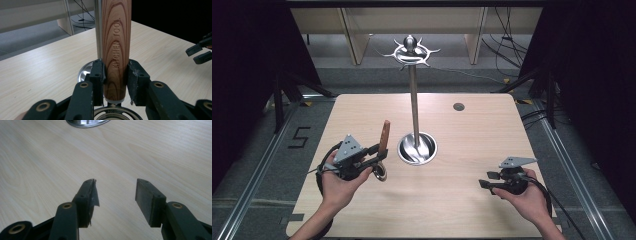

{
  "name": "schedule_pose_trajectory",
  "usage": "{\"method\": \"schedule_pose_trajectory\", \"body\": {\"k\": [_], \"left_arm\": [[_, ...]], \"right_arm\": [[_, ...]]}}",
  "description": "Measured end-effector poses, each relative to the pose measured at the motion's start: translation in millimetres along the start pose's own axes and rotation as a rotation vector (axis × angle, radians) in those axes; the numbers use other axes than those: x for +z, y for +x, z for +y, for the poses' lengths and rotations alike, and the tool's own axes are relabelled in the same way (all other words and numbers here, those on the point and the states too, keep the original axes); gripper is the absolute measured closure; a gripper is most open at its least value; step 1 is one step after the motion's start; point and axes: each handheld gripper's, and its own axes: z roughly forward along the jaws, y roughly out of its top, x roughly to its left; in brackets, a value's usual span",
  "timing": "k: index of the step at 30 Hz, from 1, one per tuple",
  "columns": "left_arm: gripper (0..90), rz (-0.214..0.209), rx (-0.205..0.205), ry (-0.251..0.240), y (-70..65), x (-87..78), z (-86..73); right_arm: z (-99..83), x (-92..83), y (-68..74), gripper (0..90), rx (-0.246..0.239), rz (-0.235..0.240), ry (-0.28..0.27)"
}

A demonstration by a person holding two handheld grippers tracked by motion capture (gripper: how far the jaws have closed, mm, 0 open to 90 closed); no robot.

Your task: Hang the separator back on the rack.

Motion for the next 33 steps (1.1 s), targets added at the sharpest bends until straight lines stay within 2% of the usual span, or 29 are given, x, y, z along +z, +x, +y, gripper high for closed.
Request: {"method": "schedule_pose_trajectory", "body": {"k": [16,20,24,29,32,33], "left_arm": [[67.9,-0.002,0.003,-0.058,-3.0,-5.7,15.2],[67.9,0.006,0.015,-0.06,-4.1,-7.9,20.6],[67.9,0.004,0.011,-0.068,-4.9,-8.0,23.8],[67.9,0.012,0.004,-0.071,-4.8,-9.1,28.8],[67.9,0.01,0.003,-0.079,-5.2,-9.2,31.6],[67.9,0.012,0.006,-0.086,-6.1,-9.4,34.9]], "right_arm": [[-0.1,-0.2,0.1,50.9,0.001,-0.008,-0.007],[0.0,-0.2,0.2,50.9,0.001,-0.009,-0.009],[0.1,-0.6,1.0,50.9,0.015,-0.01,-0.004],[0.7,0.3,0.4,50.9,0.005,-0.009,-0.01],[0.4,2.8,2.5,51.0,0.03,-0.011,-0.03],[1.7,1.8,0.6,50.9,-0.003,-0.008,-0.014]]}}
